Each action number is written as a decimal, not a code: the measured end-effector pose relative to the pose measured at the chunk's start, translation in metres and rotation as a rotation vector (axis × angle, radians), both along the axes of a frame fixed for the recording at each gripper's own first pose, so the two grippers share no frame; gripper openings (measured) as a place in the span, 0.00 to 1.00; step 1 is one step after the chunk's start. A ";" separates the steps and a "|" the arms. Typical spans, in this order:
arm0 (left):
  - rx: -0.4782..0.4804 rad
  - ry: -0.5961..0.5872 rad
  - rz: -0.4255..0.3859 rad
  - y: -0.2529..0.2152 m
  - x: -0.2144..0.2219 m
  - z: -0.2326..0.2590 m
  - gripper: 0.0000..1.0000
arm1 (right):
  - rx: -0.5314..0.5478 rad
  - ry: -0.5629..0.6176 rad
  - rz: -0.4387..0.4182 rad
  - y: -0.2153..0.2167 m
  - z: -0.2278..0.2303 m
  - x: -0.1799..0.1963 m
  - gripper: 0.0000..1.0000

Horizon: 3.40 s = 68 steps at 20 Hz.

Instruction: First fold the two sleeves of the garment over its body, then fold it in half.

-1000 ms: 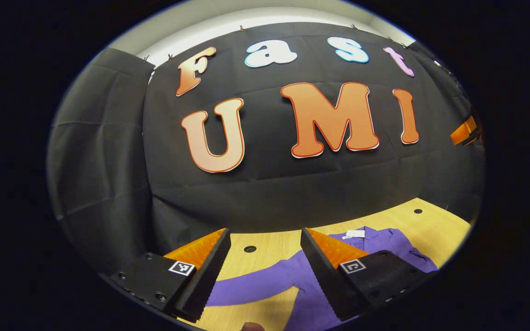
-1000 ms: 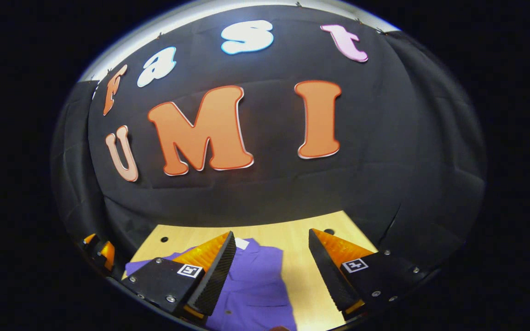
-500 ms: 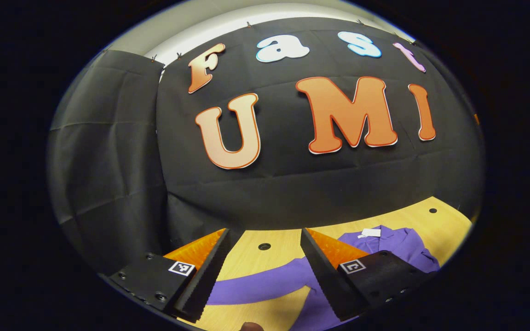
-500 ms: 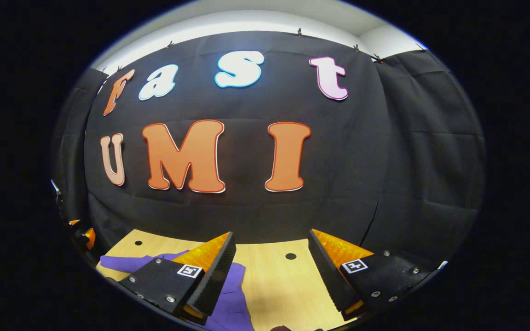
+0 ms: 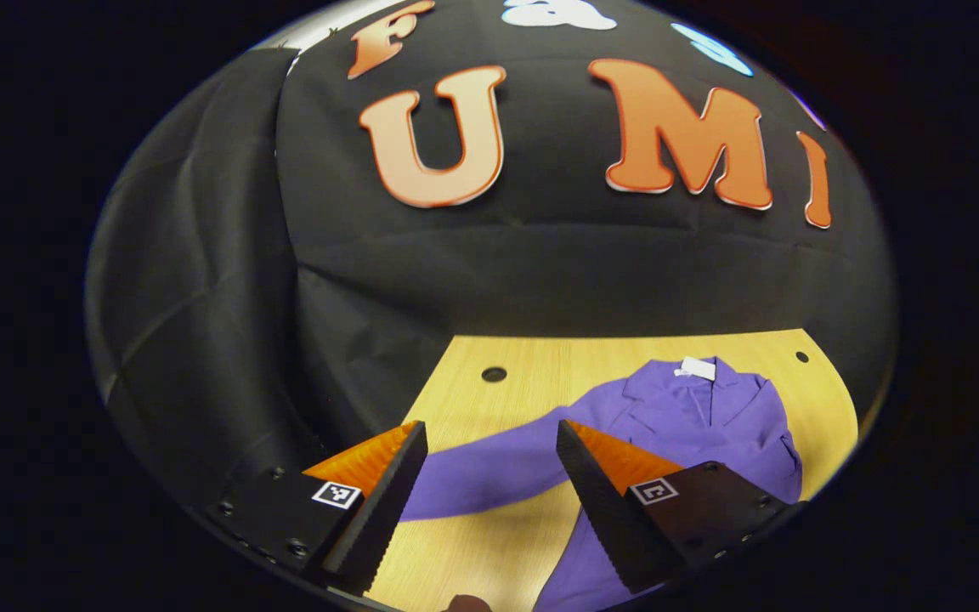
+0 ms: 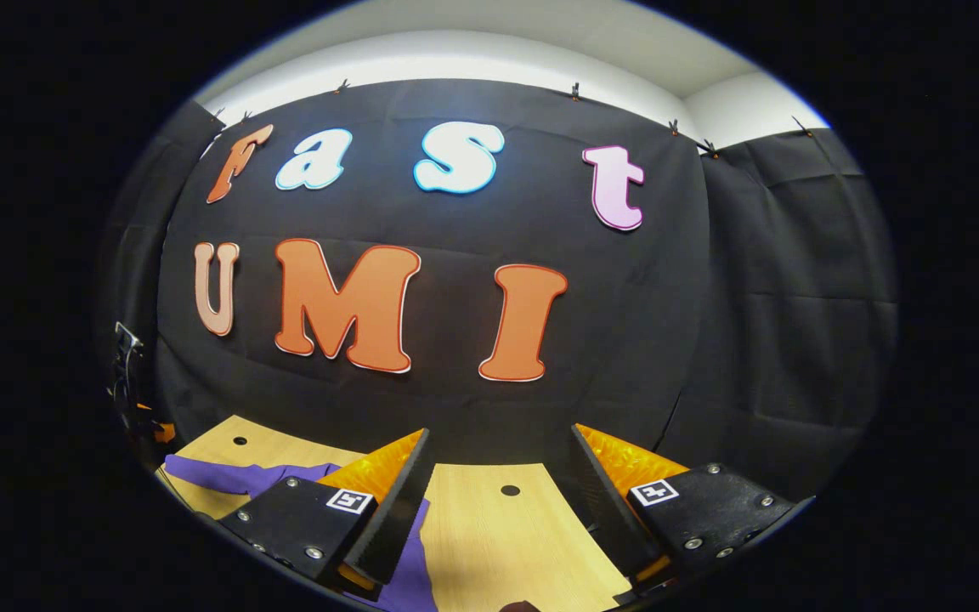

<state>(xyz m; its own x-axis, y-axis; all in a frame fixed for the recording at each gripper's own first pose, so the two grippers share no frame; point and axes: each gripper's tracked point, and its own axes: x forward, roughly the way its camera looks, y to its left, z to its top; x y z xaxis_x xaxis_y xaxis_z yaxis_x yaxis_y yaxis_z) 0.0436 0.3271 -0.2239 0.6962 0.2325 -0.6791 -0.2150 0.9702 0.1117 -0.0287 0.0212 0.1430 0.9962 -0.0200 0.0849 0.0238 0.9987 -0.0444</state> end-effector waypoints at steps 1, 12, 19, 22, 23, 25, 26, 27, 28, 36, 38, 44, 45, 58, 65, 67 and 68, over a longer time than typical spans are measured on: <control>-0.021 0.051 0.007 0.008 -0.002 -0.012 0.99 | -0.001 -0.002 0.006 0.005 0.002 -0.003 0.94; -0.228 0.500 0.213 0.101 -0.052 -0.159 0.99 | -0.024 0.022 0.033 0.048 0.005 -0.016 0.94; -0.304 0.668 0.274 0.150 -0.068 -0.243 0.99 | -0.016 0.063 0.019 0.083 -0.004 -0.012 0.94; -0.312 0.712 0.292 0.157 -0.065 -0.271 1.00 | 0.010 0.093 0.031 0.104 -0.012 -0.008 0.94; -0.314 0.721 0.303 0.161 -0.066 -0.275 0.99 | 0.014 0.106 0.025 0.109 -0.014 -0.007 0.94; -0.327 0.743 0.305 0.163 -0.069 -0.284 0.99 | -0.007 0.120 0.015 0.115 -0.019 -0.003 0.94; -0.342 0.752 0.303 0.161 -0.068 -0.287 1.00 | -0.020 0.120 0.016 0.119 -0.019 -0.001 0.94; -0.346 0.758 0.309 0.162 -0.071 -0.288 0.99 | -0.032 0.123 0.023 0.122 -0.019 -0.001 0.94; -0.339 0.752 0.311 0.164 -0.070 -0.291 0.99 | -0.041 0.121 0.027 0.123 -0.018 0.001 0.94; -0.354 0.696 0.274 0.158 -0.054 -0.289 0.22 | -0.013 0.107 0.046 0.103 -0.016 0.019 0.94; -0.385 0.698 0.270 0.148 -0.053 -0.287 0.08 | -0.015 0.120 0.041 0.097 -0.022 0.022 0.94; -0.318 0.630 0.183 0.130 -0.026 -0.240 0.08 | -0.009 0.146 0.067 0.091 -0.038 0.028 0.94; -0.308 0.609 0.158 0.123 -0.017 -0.227 0.08 | -0.010 0.145 0.073 0.089 -0.039 0.029 0.94; -0.240 0.448 -0.169 -0.009 0.066 -0.094 0.08 | -0.003 0.135 0.102 0.056 -0.058 0.026 0.94; -0.230 0.410 -0.383 -0.126 0.110 -0.041 0.08 | 0.021 0.153 0.085 0.031 -0.077 0.025 0.94; -0.228 0.403 -0.435 -0.160 0.118 -0.033 0.08 | 0.023 0.161 0.073 0.021 -0.082 0.023 0.94; -0.227 0.404 -0.458 -0.178 0.121 -0.032 0.08 | 0.027 0.167 0.068 0.017 -0.085 0.022 0.94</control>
